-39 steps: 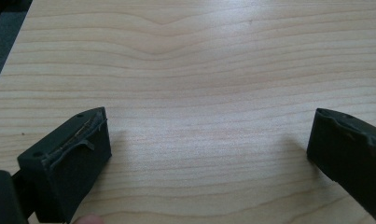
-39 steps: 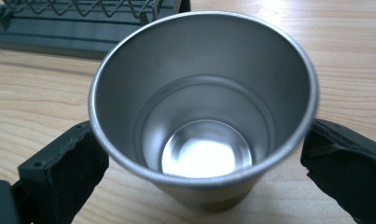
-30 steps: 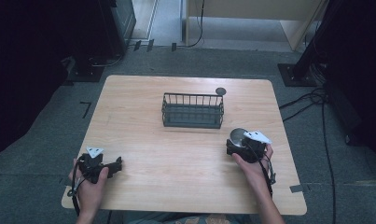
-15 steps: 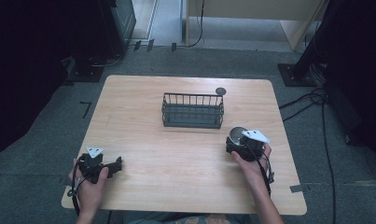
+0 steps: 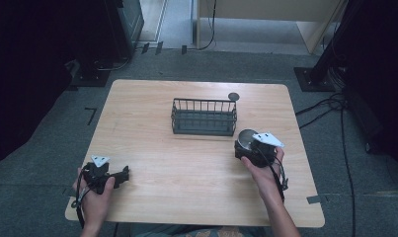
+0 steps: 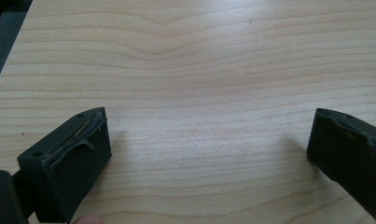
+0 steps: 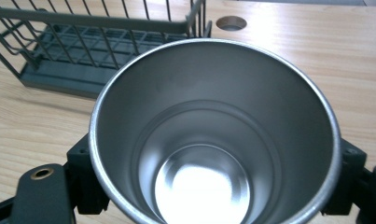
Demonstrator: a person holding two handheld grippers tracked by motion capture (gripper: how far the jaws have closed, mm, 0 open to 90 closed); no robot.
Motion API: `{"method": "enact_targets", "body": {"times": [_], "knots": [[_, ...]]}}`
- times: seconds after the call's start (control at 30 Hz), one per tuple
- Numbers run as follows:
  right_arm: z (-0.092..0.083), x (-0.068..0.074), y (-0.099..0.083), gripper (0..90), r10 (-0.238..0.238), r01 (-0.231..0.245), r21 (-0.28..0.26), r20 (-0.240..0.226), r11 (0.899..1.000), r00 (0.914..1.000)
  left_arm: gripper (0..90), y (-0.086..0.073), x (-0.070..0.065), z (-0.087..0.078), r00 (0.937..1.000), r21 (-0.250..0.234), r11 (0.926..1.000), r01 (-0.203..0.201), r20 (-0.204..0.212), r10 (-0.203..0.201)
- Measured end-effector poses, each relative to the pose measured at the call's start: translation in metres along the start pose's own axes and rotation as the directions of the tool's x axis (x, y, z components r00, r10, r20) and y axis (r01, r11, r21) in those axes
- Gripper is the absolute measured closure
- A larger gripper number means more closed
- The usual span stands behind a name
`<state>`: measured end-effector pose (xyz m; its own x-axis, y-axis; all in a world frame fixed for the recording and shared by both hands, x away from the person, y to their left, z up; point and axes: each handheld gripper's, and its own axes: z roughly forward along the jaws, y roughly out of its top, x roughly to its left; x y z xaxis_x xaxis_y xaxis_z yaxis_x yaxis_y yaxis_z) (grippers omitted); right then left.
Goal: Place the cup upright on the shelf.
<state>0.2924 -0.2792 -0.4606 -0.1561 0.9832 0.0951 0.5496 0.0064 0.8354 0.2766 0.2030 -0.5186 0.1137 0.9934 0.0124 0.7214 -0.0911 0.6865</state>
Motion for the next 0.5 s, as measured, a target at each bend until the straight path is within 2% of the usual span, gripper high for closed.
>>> {"method": "enact_targets", "body": {"times": [0.4, 0.43, 0.5], "knots": [[-0.006, 0.014, 0.019, 17.9, -0.022, 0.020, -0.052, -0.040, 0.998, 0.9990, 0.0, 0.000, 0.000, 0.000, 1.0000, 0.000, 1.0000, 0.000, 0.000, 0.000], [-0.007, 0.017, 0.022, 17.9, -0.025, 0.021, -0.071, -0.061, 0.997, 0.9979, 0.0, 0.000, 0.000, 0.000, 1.0000, 0.000, 1.0000, 0.000, 0.000, 0.000], [-0.008, 0.019, 0.024, 17.9, -0.033, 0.026, -0.092, -0.073, 0.995, 0.9968, 0.0, 0.000, 0.000, 0.000, 1.0000, 0.000, 1.0000, 0.000, 0.000, 0.000]]}}
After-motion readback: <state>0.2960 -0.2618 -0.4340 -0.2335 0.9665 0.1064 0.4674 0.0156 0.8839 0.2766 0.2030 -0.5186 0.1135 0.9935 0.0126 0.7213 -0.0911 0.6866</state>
